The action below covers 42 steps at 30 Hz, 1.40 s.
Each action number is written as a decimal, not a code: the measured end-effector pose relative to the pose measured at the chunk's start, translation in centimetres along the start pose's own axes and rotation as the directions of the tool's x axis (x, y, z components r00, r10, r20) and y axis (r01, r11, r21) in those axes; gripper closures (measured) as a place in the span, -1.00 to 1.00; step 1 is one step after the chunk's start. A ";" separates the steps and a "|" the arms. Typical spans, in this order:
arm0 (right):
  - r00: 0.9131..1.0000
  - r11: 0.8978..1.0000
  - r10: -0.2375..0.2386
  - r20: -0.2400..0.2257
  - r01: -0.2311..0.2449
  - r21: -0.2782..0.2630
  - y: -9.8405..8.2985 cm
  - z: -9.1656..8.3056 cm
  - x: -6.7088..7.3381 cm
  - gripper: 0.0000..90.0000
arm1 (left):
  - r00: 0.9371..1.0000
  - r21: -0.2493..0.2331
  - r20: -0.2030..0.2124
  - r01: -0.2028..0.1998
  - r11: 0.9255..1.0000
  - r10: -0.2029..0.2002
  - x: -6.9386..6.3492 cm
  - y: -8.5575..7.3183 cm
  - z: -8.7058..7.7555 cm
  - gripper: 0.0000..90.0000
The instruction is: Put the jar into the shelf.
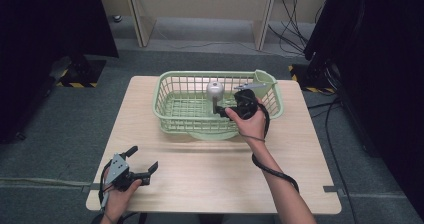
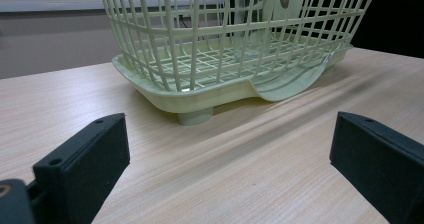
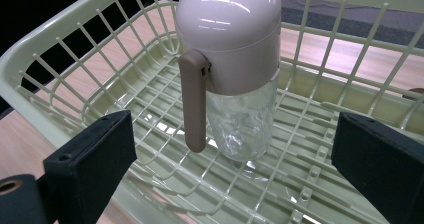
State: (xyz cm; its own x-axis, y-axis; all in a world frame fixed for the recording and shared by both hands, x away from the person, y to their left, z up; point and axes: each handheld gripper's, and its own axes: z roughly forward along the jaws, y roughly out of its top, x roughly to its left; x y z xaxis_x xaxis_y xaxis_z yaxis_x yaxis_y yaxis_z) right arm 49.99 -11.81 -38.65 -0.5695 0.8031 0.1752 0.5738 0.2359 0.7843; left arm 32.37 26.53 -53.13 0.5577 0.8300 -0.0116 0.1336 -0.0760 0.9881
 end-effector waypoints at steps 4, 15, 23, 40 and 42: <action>1.000 1.000 -0.004 -0.002 0.004 -0.010 -0.3 -0.4 0.0 -0.91 | 1.000 0.000 0.000 0.000 1.000 0.000 0.0 0.0 0.0 -0.95; 1.000 0.999 -0.009 0.000 0.009 -0.053 -0.9 -2.1 -0.1 -0.91 | 1.000 0.000 -0.001 -0.001 1.000 0.001 0.0 0.0 0.0 -0.95; 1.000 0.998 -0.012 -0.004 0.012 -0.068 -1.7 -3.1 -0.1 -0.91 | 1.000 -0.001 -0.001 0.001 1.000 -0.001 0.0 0.0 0.0 -0.95; 0.999 0.995 -0.032 -0.023 0.030 -0.090 -3.7 -4.6 0.4 -0.91 | 1.000 0.000 -0.002 -0.002 1.000 0.002 0.0 0.0 0.0 -0.95; 0.999 0.995 -0.036 -0.024 0.034 -0.091 -3.9 -4.8 0.5 -0.91 | 1.000 0.000 -0.002 -0.003 1.000 0.003 0.0 0.0 0.0 -0.95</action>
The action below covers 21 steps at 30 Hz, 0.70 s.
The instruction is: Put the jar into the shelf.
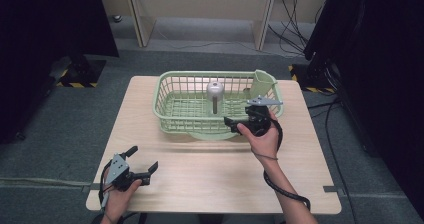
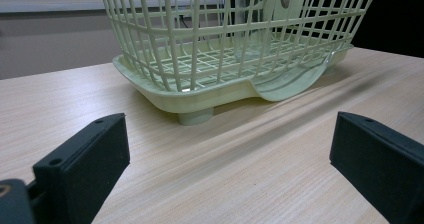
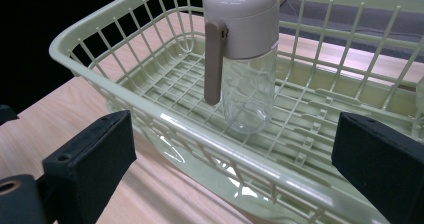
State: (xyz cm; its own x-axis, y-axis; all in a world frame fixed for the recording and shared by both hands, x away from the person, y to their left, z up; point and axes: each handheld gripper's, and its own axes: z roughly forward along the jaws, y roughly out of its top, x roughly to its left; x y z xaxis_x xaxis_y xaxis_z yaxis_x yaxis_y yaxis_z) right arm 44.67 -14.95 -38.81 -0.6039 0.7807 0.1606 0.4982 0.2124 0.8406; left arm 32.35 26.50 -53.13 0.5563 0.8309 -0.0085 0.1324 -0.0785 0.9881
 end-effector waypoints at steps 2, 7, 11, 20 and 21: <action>1.000 1.000 -0.005 0.000 0.005 -0.003 -0.2 -0.2 0.1 -0.91 | 1.000 0.000 0.000 0.000 1.000 0.000 0.0 0.0 0.0 -0.95; 1.000 1.000 -0.014 0.001 0.014 -0.010 -0.8 -0.8 0.2 -0.91 | 1.000 0.000 -0.001 -0.001 1.000 0.001 0.0 0.0 0.0 -0.95; 1.000 1.000 -0.022 0.002 0.022 -0.012 -1.5 -1.5 0.3 -0.91 | 1.000 -0.001 -0.001 -0.001 1.000 0.001 0.0 0.0 0.0 -0.95; 1.000 1.000 -0.019 0.011 0.019 -0.013 -2.9 -2.7 -0.2 -0.92 | 1.000 -0.001 -0.003 -0.001 1.000 0.001 0.0 0.0 0.0 -0.95; 1.000 1.000 -0.019 0.011 0.019 -0.013 -3.0 -2.8 -0.3 -0.92 | 1.000 -0.002 -0.003 -0.001 1.000 0.001 0.0 0.0 0.0 -0.95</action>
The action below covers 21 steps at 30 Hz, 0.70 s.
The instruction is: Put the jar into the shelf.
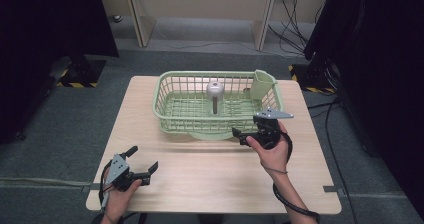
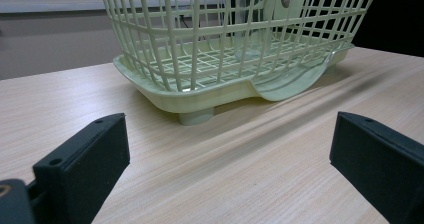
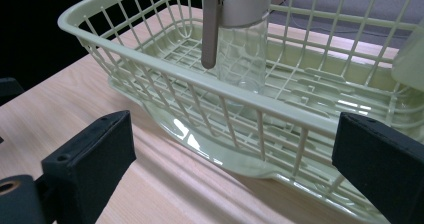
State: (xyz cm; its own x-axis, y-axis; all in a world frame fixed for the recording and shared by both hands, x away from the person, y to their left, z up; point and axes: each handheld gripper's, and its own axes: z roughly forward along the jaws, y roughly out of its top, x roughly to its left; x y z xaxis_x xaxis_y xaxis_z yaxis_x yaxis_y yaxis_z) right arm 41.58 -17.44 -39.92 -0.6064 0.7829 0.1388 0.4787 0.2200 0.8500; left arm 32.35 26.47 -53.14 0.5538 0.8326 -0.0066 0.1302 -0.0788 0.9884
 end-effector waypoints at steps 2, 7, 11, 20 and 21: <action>1.000 1.000 0.002 0.002 -0.002 -0.001 -0.3 -0.2 -0.1 -0.92 | 1.000 0.000 0.000 0.000 1.000 0.000 0.0 0.0 0.0 -0.95; 1.000 1.000 0.005 0.009 -0.005 0.003 -1.2 -0.8 -0.4 -0.92 | 1.000 0.000 0.000 -0.001 1.000 0.001 0.0 0.0 0.0 -0.95; 1.000 1.000 0.008 0.017 -0.008 0.000 -1.9 -1.2 -0.7 -0.92 | 1.000 0.000 0.000 0.000 1.000 0.000 0.0 0.0 0.0 -0.95; 1.000 1.000 0.017 0.026 -0.017 -0.018 -3.9 -2.2 -1.2 -0.92 | 1.000 -0.001 0.000 0.002 1.000 -0.002 0.0 0.0 0.0 -0.95; 1.000 1.000 0.020 0.021 -0.020 -0.017 -4.1 -2.2 -1.2 -0.92 | 1.000 0.000 0.000 0.002 1.000 -0.002 0.0 0.0 0.0 -0.95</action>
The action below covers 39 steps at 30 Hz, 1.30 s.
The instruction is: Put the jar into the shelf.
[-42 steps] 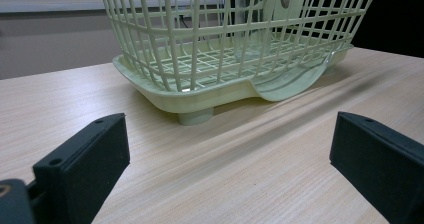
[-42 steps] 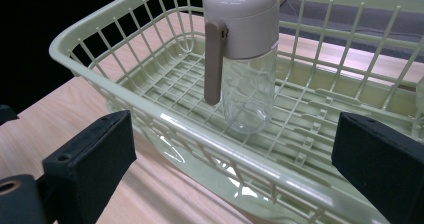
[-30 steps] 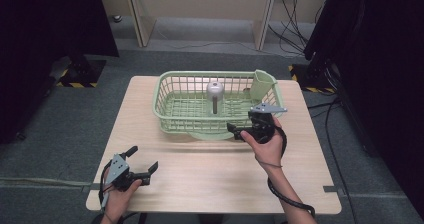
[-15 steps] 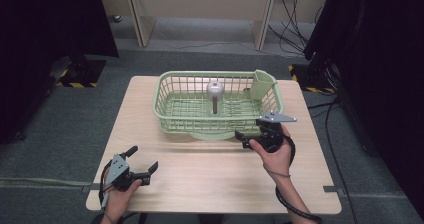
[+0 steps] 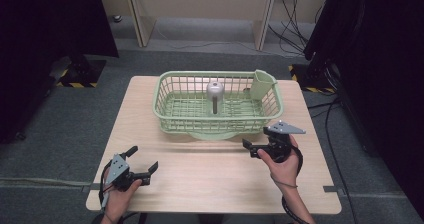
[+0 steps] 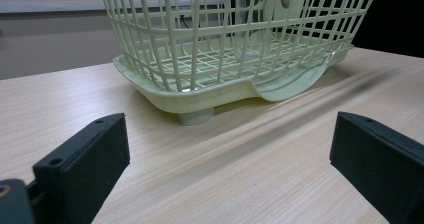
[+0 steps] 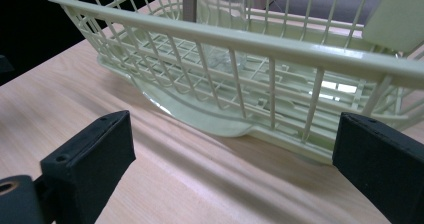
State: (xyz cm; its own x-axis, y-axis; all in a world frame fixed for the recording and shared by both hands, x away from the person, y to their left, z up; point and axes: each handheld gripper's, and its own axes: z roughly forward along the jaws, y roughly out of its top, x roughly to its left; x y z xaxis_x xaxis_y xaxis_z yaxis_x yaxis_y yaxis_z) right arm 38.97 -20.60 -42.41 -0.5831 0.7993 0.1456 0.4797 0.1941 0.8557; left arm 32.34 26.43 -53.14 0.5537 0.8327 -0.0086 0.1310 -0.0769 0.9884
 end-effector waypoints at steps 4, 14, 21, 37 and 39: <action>1.000 1.000 0.006 0.002 -0.006 -0.001 -0.8 -0.4 -0.3 -0.92 | 1.000 0.000 -0.001 0.002 1.000 -0.002 0.0 0.0 0.0 -0.95; 0.998 1.000 0.026 0.051 -0.026 0.004 -2.9 -1.4 -1.7 -0.92 | 1.000 0.001 -0.002 0.001 1.000 -0.001 0.0 0.0 0.0 -0.95; 0.995 0.998 0.058 0.083 -0.059 0.012 -4.5 -1.8 -2.8 -0.92 | 1.000 0.001 -0.003 0.001 1.000 -0.001 0.0 0.0 0.0 -0.95; 0.980 0.993 0.116 0.165 -0.119 0.007 -7.5 -2.2 -5.6 -0.92 | 1.000 0.000 -0.003 0.001 1.000 -0.001 0.0 0.0 0.0 -0.95; 0.977 0.992 0.124 0.175 -0.127 0.006 -7.9 -2.3 -6.0 -0.92 | 1.000 0.000 -0.003 0.001 1.000 -0.001 0.0 0.0 0.0 -0.95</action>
State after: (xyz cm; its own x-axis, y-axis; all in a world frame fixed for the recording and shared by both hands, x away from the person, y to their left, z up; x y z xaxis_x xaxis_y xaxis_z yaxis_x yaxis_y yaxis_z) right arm 37.19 -28.20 -48.86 -0.3953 0.9043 0.1609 0.5534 0.0947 0.8275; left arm 32.35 26.45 -53.14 0.5508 0.8346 -0.0088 0.1313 -0.0763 0.9884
